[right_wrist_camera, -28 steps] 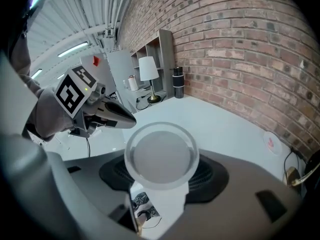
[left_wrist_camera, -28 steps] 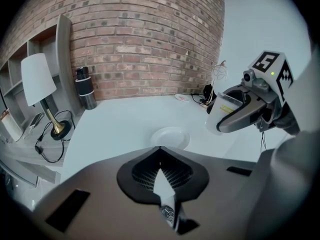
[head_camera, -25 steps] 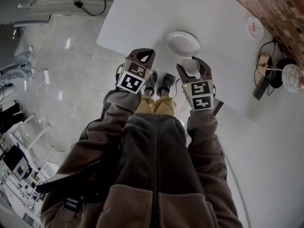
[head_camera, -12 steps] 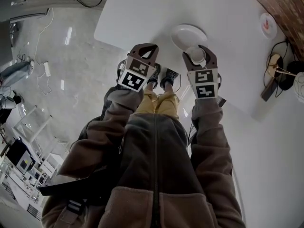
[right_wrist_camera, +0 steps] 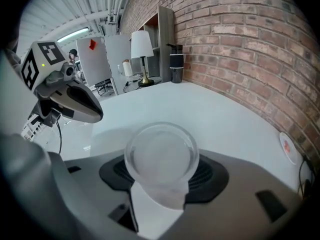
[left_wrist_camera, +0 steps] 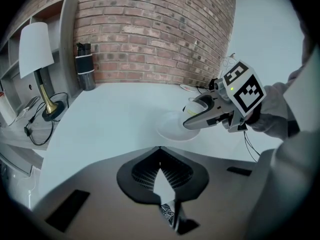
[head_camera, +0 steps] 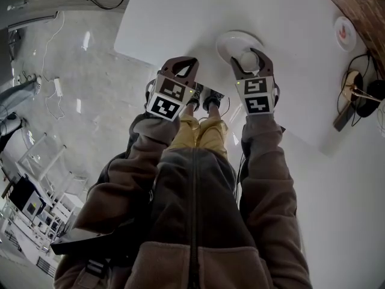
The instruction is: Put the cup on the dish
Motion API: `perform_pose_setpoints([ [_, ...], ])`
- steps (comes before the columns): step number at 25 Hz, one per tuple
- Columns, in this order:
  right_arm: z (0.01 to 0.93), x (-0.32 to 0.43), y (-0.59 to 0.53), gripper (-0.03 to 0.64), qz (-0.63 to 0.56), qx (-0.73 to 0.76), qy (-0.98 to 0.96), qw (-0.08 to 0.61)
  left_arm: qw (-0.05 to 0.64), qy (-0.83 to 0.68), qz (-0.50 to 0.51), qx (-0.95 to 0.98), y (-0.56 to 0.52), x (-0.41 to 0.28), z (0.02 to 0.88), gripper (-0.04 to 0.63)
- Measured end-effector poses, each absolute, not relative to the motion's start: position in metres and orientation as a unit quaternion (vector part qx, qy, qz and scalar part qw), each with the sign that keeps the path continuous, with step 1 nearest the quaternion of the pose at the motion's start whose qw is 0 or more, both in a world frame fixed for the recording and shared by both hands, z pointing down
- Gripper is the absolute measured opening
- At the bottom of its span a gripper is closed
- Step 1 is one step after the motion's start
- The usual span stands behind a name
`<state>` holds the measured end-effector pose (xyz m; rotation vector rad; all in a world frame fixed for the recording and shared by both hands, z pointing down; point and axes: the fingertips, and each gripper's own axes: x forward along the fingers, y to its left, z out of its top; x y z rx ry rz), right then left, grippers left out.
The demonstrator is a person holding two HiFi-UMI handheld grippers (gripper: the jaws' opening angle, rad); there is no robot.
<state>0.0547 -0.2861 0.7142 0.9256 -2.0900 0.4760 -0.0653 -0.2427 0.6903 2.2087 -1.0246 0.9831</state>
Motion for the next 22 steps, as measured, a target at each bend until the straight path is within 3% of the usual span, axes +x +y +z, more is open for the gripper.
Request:
perform_pose_setpoints([
  [22, 0.738, 0.055, -0.303, 0.259, 0.155, 0.365, -0.831, 0.391, 0.26, -0.38, 0.364, 0.81, -0.233, -0.07, 0.699, 0.006],
])
